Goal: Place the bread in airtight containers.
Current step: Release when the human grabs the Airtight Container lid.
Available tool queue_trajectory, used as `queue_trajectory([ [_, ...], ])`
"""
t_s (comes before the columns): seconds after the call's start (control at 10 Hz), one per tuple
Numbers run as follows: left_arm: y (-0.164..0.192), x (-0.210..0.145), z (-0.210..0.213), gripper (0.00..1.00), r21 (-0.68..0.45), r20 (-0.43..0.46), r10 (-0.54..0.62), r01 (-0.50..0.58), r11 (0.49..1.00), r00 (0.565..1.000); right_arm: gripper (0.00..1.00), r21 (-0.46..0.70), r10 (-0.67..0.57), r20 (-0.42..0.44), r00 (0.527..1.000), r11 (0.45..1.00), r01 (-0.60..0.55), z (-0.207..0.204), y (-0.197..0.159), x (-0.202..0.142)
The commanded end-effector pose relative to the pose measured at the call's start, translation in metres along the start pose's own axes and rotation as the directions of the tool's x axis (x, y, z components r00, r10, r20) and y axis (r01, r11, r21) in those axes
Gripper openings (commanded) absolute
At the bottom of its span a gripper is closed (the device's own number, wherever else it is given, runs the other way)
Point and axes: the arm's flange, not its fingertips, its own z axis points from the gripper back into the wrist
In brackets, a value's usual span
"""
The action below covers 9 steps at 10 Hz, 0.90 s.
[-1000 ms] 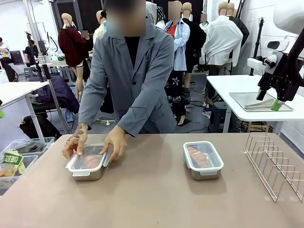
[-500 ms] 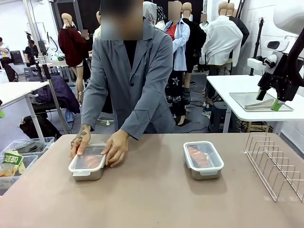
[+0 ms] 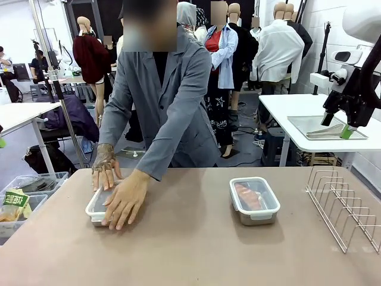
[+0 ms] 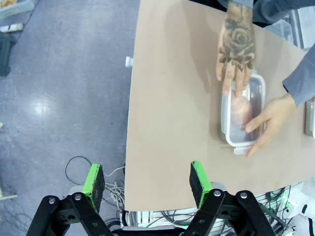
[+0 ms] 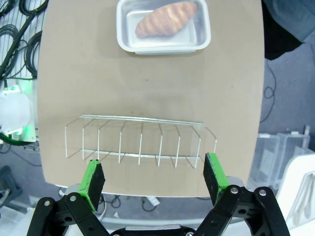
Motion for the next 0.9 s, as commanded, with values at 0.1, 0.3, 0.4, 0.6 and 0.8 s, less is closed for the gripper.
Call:
queue_trajectory([
  [0.1, 0.001, -0.0014, 0.0005, 0.89, 0.023, 0.002, 0.0, 0.0, 1.0, 1.0, 1.0, 0.005, -0.005, -0.023, 1.0, 1.0, 0.005, 0.0005, 0.0015, 0.0003],
  [0.3, 0.001, -0.0014, 0.0005, 0.89, 0.023, 0.002, 0.0, 0.0, 1.0, 1.0, 1.0, 0.005, -0.005, -0.023, 1.0, 1.0, 0.005, 0.0005, 0.0015, 0.0003],
  [0.4, 0.001, -0.0014, 0.0005, 0.89, 0.023, 0.002, 0.0, 0.0, 1.0, 1.0, 1.0, 0.005, -0.005, -0.023, 1.0, 1.0, 0.005, 0.0005, 0.0015, 0.0003],
  [0.6, 0.001, -0.0014, 0.0005, 0.89, 0.023, 0.002, 0.0, 0.0, 1.0, 1.0, 1.0, 0.005, -0.005, -0.023, 1.0, 1.0, 0.005, 0.0005, 0.0015, 0.0003],
  [0.8, 0.001, -0.0014, 0.0005, 0.89, 0.023, 0.002, 0.0, 0.0, 1.0, 1.0, 1.0, 0.005, -0.005, -0.023, 1.0, 1.0, 0.005, 0.0005, 0.0015, 0.0003],
])
